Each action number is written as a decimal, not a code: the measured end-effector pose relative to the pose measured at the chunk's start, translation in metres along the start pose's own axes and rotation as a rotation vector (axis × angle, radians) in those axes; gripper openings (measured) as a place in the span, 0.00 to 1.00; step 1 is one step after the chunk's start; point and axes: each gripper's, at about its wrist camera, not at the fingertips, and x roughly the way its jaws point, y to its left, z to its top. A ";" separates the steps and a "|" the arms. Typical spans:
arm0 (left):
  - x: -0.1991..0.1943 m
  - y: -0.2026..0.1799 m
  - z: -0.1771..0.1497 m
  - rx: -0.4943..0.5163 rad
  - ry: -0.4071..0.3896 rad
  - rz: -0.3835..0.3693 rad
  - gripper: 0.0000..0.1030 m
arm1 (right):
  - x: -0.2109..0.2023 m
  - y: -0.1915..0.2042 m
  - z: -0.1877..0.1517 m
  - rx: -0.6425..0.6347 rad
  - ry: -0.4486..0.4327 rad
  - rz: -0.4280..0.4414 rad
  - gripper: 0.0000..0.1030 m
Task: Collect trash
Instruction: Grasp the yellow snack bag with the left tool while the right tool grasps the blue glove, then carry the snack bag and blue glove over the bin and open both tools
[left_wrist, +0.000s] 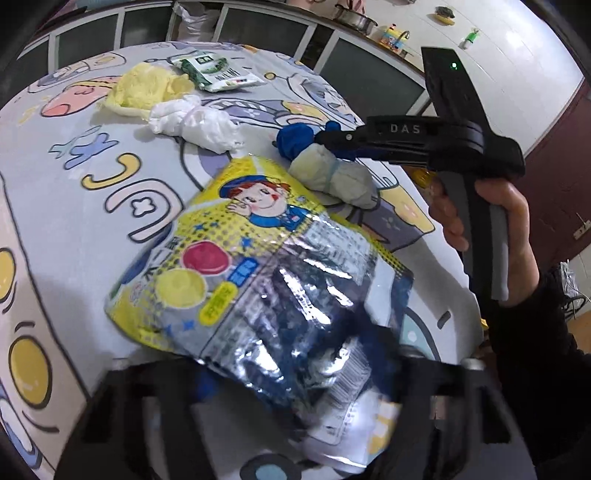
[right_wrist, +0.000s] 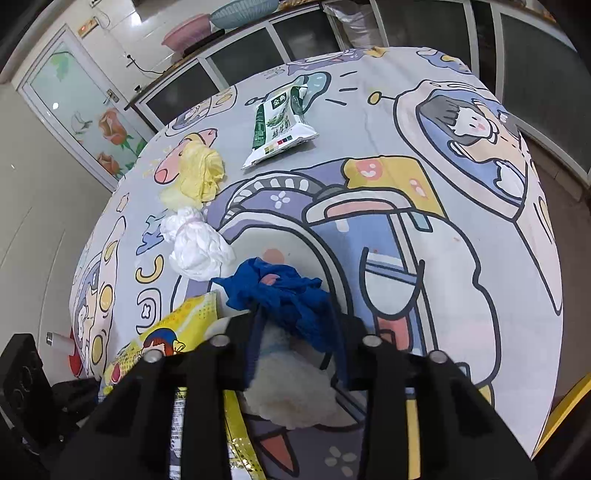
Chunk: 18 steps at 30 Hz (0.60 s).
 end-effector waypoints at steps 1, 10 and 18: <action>0.001 0.001 0.002 -0.010 0.000 -0.007 0.30 | 0.000 0.000 0.001 0.004 -0.003 0.003 0.18; -0.022 -0.004 0.003 -0.009 -0.046 -0.076 0.07 | -0.031 0.007 0.005 0.005 -0.106 0.049 0.07; -0.074 -0.002 0.003 0.008 -0.144 -0.067 0.07 | -0.073 0.020 0.010 -0.012 -0.181 0.042 0.07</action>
